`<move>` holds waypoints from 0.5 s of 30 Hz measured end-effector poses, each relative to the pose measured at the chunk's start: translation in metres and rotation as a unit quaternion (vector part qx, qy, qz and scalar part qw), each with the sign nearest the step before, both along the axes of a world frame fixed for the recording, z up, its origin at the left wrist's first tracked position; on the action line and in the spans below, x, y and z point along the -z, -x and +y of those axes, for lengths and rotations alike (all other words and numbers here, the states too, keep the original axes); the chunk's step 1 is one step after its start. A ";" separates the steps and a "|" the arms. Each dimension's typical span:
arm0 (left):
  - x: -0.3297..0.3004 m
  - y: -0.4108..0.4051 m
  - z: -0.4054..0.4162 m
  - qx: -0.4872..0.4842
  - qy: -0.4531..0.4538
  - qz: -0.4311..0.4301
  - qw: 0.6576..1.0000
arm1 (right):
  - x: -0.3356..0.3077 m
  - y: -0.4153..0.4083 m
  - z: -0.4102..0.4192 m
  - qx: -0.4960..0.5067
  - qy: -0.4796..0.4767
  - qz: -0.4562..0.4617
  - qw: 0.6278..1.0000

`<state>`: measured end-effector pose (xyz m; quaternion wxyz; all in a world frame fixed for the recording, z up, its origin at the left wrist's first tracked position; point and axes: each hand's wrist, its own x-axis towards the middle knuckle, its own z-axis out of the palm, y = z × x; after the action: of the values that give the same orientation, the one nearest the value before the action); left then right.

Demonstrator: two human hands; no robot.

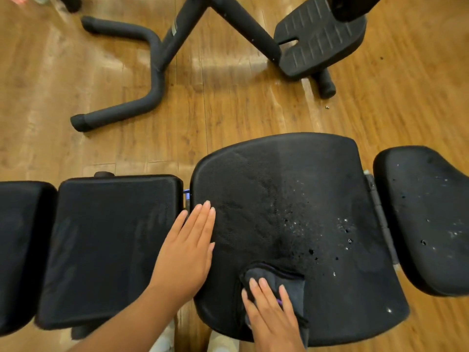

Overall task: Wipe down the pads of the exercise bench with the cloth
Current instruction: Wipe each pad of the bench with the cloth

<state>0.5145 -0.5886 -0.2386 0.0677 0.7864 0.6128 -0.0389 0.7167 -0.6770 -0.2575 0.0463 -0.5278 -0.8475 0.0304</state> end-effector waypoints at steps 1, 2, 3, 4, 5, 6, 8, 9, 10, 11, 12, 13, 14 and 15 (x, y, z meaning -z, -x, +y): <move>0.000 -0.002 -0.001 -0.006 0.001 -0.005 1.000 | 0.001 0.001 0.005 -0.003 0.000 0.002 1.000; 0.001 -0.003 -0.001 -0.011 0.000 -0.007 1.000 | 0.001 0.002 0.012 -0.003 0.003 0.005 1.000; 0.002 -0.003 -0.001 -0.016 0.002 -0.007 1.000 | 0.002 0.003 0.021 -0.002 0.006 0.012 1.000; 0.003 -0.003 -0.001 -0.019 0.005 -0.009 1.000 | 0.000 0.005 0.031 0.003 0.008 0.024 1.000; 0.003 -0.002 -0.001 -0.020 0.007 -0.012 1.000 | -0.003 0.009 0.046 0.013 0.010 0.036 0.999; 0.003 -0.001 -0.001 -0.019 0.005 -0.013 1.000 | -0.006 0.013 0.063 0.027 0.014 0.045 0.999; 0.003 -0.001 0.001 -0.016 0.002 -0.013 1.000 | -0.012 0.023 0.106 0.056 0.020 0.047 0.997; 0.002 -0.001 0.001 -0.014 0.002 -0.013 1.000 | -0.013 0.027 0.129 0.069 0.019 0.042 0.997; 0.002 -0.001 0.001 -0.012 0.003 -0.015 1.000 | -0.013 0.030 0.152 0.079 0.016 0.038 0.996; 0.001 -0.001 0.002 -0.011 0.003 -0.019 1.000 | -0.012 0.033 0.174 0.088 0.013 0.037 0.995; 0.001 -0.001 0.002 -0.011 0.003 -0.022 1.000 | -0.012 0.035 0.194 0.094 0.009 0.041 0.995; 0.001 0.000 0.002 -0.012 0.003 -0.026 1.000 | -0.011 0.037 0.211 0.097 0.008 0.045 0.994; 0.001 0.000 0.002 -0.013 0.003 -0.028 1.000 | -0.010 0.038 0.225 0.098 0.008 0.049 0.994; 0.002 0.000 0.002 -0.014 0.002 -0.028 1.000 | -0.010 0.039 0.236 0.097 0.009 0.052 0.994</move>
<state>0.5143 -0.5865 -0.2404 0.0870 0.7783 0.6216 -0.0172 0.6780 -0.4405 -0.2473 0.0878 -0.6057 -0.7885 0.0606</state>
